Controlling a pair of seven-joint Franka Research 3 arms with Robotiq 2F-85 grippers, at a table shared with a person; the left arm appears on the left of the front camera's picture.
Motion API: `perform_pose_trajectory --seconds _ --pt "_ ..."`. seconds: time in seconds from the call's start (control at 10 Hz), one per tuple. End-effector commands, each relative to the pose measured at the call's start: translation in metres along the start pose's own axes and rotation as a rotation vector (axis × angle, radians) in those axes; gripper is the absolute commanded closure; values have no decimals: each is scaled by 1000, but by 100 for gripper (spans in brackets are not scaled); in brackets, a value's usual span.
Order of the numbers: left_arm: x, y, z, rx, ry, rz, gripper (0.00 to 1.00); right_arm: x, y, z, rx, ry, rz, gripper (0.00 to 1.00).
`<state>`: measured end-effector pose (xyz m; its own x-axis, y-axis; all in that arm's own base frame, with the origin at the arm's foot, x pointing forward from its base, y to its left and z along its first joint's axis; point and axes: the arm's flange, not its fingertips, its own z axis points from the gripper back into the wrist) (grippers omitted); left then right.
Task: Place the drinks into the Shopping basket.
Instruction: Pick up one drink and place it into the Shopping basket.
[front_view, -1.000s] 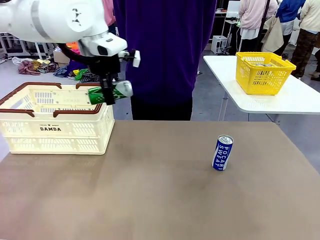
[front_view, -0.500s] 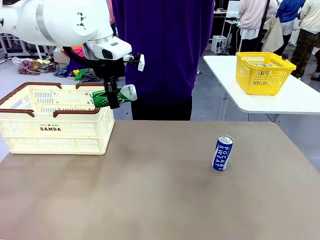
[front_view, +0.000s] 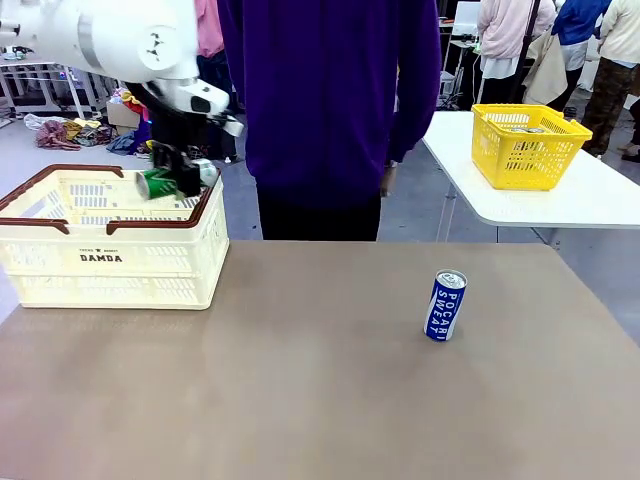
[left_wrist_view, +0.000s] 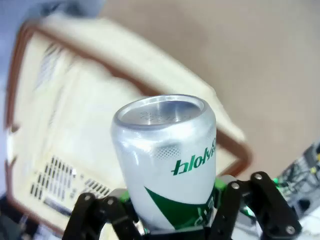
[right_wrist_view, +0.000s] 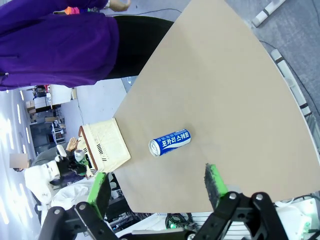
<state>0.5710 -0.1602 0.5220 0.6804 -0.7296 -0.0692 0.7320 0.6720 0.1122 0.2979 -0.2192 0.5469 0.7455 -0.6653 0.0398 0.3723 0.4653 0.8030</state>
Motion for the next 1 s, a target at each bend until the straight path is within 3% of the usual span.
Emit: perform_pose_trajectory --seconds 0.0,0.2,0.4,0.6,0.9 --pt "4 45 25 -63 62 341 100 2 2 2 4 8 10 0" --pt "-25 103 22 -106 47 617 100 2 2 2 4 8 10 0" --pt "-50 120 4 -104 85 770 100 2 2 2 4 8 10 0" --pt "-74 117 -9 -76 70 839 100 2 2 2 4 8 10 0" --pt "-98 114 -34 -49 -41 810 100 2 2 2 4 8 10 0"
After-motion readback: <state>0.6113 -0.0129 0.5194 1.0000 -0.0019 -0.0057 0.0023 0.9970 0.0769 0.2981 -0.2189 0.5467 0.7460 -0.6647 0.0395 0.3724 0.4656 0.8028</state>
